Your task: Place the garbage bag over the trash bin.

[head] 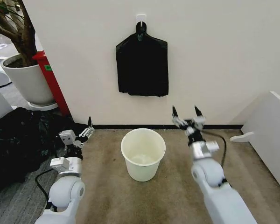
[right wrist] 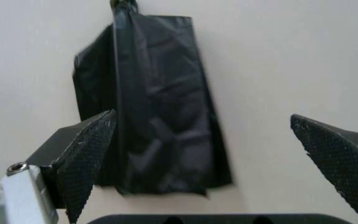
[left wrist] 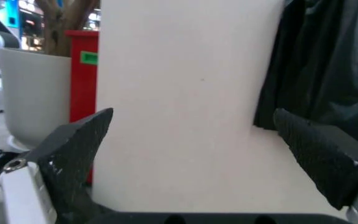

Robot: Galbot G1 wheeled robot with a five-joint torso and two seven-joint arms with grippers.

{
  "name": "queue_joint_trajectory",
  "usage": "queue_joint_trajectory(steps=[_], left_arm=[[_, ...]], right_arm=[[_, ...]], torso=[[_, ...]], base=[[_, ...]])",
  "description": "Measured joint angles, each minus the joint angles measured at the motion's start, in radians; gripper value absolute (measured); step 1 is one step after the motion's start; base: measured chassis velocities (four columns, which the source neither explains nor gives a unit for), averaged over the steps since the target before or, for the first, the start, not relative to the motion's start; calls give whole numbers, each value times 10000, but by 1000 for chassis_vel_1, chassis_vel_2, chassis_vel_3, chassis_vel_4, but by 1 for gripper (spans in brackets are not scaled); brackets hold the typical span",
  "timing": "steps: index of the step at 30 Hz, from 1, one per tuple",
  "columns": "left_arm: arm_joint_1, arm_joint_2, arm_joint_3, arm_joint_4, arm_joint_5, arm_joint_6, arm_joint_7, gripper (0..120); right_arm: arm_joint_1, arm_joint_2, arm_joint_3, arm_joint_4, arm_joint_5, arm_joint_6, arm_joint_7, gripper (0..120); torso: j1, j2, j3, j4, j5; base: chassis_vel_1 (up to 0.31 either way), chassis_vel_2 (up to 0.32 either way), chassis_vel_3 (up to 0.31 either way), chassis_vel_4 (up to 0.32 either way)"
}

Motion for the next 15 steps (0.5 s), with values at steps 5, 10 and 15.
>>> queue_joint_trajectory(steps=[5,10,15], left_arm=[[208,-104,-58,-46,195,13,-152,100],[372,-104,-131,-123,281,-1,-278,100],[383,-98,-141,-126,321,-10,-383,100]], right_arm=[[2306,576,-1093,-1567,52,151,570,100],[4066,1208,-1890,-3186,-362,313,1018,100],[5402,1626,-2117,-4632,-865,705,1063,100]], torso=[[0,0,1,7,-4],[0,0,1,3,-2],[-1,0,0,3,-5]], base=[[0,0,0,0],[0,0,0,0],[0,0,0,0]])
